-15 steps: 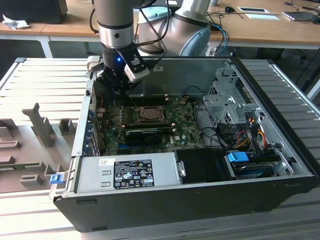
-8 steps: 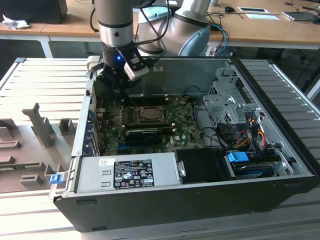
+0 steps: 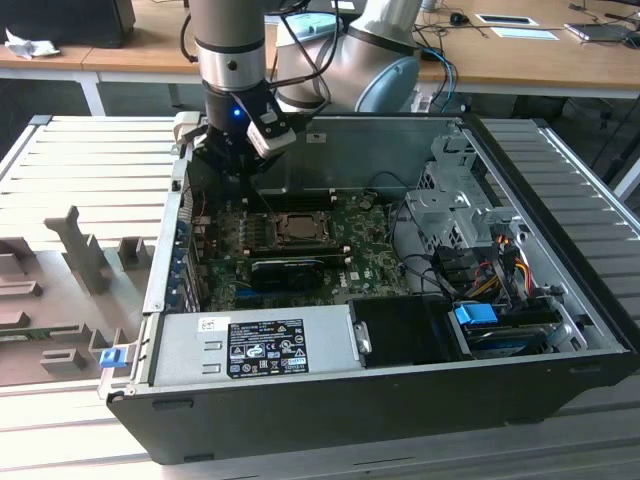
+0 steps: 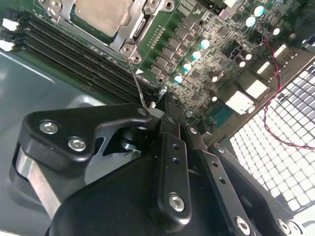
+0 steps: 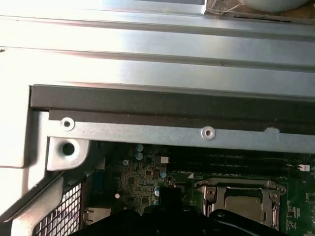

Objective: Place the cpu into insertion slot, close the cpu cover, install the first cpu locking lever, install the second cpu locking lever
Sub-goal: 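Install the first cpu locking lever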

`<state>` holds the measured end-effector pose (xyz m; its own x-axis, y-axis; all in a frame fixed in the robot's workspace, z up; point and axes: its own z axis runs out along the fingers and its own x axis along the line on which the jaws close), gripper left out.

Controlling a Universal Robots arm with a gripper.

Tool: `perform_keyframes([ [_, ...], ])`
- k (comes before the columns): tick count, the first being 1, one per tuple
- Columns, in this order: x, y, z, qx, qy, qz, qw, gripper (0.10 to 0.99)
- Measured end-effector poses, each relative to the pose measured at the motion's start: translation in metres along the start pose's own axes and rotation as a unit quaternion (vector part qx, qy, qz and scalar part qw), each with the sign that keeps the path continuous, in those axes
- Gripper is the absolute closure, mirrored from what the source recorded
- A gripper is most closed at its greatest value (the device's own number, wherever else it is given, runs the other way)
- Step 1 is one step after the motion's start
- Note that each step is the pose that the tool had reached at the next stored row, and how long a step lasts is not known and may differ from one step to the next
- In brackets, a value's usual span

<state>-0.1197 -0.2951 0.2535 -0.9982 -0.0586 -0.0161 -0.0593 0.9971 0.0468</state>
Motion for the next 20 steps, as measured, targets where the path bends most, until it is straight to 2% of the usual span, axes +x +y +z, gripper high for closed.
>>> perform_keyframes([
  [2, -0.0021, 0.0, 0.0001, 0.0, -0.0001, 0.0, 1.0, 0.98],
  [3, -0.0077, -0.0004, 0.0001, 0.0, 0.0001, 0.001, 1.0, 0.98],
  [7, -0.0172, -0.001, 0.0003, 0.0, 0.0002, 0.001, 1.0, 0.98],
  [20, -0.0401, -0.0023, 0.0008, 0.0001, 0.0001, 0.002, 1.0, 0.98],
])
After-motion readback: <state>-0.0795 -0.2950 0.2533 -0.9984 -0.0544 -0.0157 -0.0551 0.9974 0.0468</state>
